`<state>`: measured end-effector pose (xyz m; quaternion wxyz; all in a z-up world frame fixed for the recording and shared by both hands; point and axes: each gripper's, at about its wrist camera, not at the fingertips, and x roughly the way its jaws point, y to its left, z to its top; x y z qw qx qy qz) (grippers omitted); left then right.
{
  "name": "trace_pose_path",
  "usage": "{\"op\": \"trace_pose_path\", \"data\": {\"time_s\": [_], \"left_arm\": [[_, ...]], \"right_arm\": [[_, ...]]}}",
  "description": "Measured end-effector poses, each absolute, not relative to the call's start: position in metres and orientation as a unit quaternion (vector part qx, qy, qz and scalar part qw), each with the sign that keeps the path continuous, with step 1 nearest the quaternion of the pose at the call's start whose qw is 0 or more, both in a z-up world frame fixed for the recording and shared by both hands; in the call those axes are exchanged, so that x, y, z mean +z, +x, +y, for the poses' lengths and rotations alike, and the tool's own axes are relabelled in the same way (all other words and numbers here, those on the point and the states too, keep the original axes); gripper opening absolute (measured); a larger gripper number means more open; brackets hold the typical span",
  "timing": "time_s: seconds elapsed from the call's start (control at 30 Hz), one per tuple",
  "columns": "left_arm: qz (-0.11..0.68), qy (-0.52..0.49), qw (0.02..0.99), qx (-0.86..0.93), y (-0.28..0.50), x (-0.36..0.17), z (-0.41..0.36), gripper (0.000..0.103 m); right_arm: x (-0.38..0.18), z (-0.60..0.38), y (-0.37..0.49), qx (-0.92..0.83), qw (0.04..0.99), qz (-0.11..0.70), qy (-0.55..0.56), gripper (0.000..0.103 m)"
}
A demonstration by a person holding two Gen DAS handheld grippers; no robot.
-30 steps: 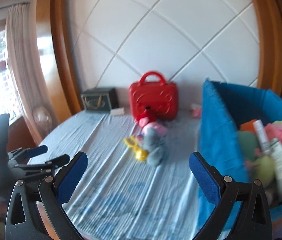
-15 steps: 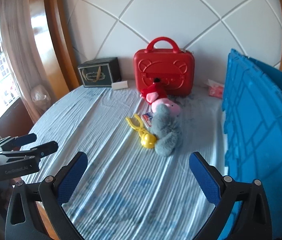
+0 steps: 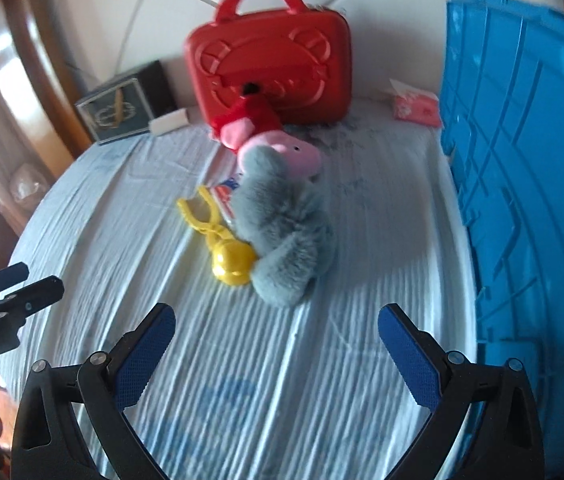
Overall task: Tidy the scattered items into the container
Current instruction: 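Grasp the yellow duck clip with the left tool while the right grasps the grey plush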
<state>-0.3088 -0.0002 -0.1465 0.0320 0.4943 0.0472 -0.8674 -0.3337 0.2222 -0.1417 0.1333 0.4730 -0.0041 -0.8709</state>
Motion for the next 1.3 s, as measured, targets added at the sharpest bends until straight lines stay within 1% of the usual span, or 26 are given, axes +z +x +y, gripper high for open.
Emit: {"op": "trace_pose_path", "data": {"time_s": [0.17,0.3,0.47,0.57,0.7,0.8,0.9,0.97,1.03,1.13,1.3], "left_arm": [[0.038,0.526,0.015,-0.849,-0.355,-0.180,0.004,0.084],[0.055,0.540,-0.015,-0.840,-0.388,-0.197,0.022,0.084],[0.069,0.547,-0.042,-0.834,-0.423,-0.217,0.058,0.084],[0.074,0.565,-0.055,-0.820,-0.434,-0.238,0.076,0.084],[0.041,0.591,-0.037,-0.805,-0.430,-0.265,0.077,0.084],[0.032,0.591,-0.009,-0.806,-0.417,-0.270,0.049,0.084],[0.001,0.587,0.046,-0.808,-0.407,-0.269,0.014,0.084],[0.000,0.591,0.064,-0.804,-0.404,-0.269,-0.004,0.084],[0.015,0.588,0.064,-0.806,-0.402,-0.265,-0.014,0.084],[0.030,0.571,0.043,-0.819,-0.402,-0.253,-0.010,0.084],[0.008,0.572,0.033,-0.819,-0.419,-0.259,0.010,0.084]], "right_arm": [[-0.174,0.217,-0.374,-0.861,0.108,-0.008,0.496,0.103],[-0.204,0.212,-0.403,-0.850,0.093,-0.001,0.518,0.103],[-0.211,0.233,-0.410,-0.849,0.074,-0.015,0.524,0.103],[-0.212,0.247,-0.408,-0.847,0.063,-0.021,0.528,0.103],[-0.216,0.257,-0.407,-0.843,0.067,-0.030,0.533,0.103],[-0.220,0.251,-0.409,-0.840,0.082,-0.031,0.535,0.103],[-0.225,0.237,-0.415,-0.837,0.107,-0.032,0.535,0.103],[-0.229,0.227,-0.417,-0.835,0.118,-0.029,0.537,0.103],[-0.232,0.217,-0.420,-0.832,0.129,-0.024,0.540,0.103],[-0.237,0.204,-0.425,-0.830,0.134,-0.015,0.542,0.103],[-0.241,0.202,-0.438,-0.832,0.120,0.000,0.542,0.103]]}}
